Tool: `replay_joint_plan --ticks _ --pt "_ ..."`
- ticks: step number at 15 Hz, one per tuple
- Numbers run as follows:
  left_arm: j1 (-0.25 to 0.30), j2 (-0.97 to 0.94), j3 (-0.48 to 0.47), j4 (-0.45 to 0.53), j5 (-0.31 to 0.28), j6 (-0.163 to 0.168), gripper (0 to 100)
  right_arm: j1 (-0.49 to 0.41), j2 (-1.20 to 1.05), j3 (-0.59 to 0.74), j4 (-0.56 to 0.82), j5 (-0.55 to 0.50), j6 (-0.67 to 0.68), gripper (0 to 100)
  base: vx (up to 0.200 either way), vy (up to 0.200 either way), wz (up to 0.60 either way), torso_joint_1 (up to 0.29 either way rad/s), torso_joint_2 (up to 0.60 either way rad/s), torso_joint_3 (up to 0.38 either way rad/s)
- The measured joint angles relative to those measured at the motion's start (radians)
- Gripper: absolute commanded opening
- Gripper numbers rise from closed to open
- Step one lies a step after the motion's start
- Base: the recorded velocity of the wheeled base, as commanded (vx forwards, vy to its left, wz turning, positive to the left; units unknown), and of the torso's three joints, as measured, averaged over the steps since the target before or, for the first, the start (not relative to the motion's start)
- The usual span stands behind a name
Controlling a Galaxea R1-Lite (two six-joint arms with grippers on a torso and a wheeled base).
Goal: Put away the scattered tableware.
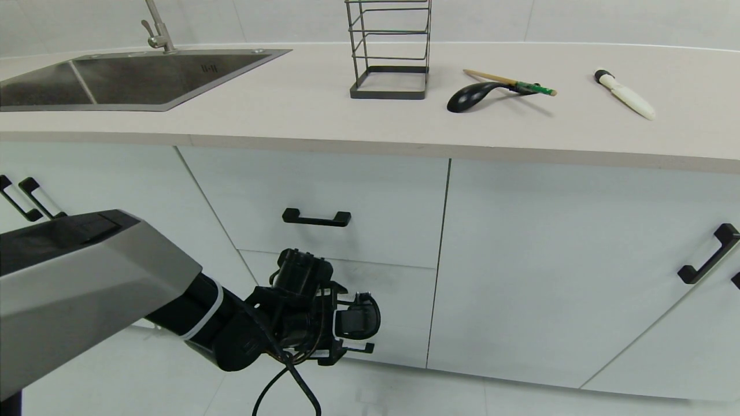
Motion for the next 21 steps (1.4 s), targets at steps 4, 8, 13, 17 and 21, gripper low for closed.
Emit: replay_joint_plan --ticks 4,8,13,17,21 --pt "0.000 0.025 0.002 -0.034 0.011 0.000 100 0.000 0.000 0.000 0.000 0.000 0.000 0 0.000 0.000 0.00 0.000 0.00 0.000" --pt "0.000 0.066 0.006 -0.095 0.021 -0.022 100 0.000 0.000 0.000 0.000 0.000 0.000 0 0.000 0.000 0.00 0.000 0.00 0.000" --pt "-0.001 0.080 0.057 -0.110 0.021 -0.022 100 0.000 0.000 0.000 0.000 0.000 0.000 0 0.000 0.000 0.00 0.000 0.00 0.000" --pt "-0.004 0.065 0.134 -0.144 0.017 -0.024 100 0.000 0.000 0.000 0.000 0.000 0.000 0 0.000 0.000 0.00 0.000 0.00 0.000" --pt "-0.002 0.049 0.148 -0.150 0.015 -0.025 100 0.000 0.000 0.000 0.000 0.000 0.000 0 0.000 0.000 0.00 0.000 0.00 0.000"
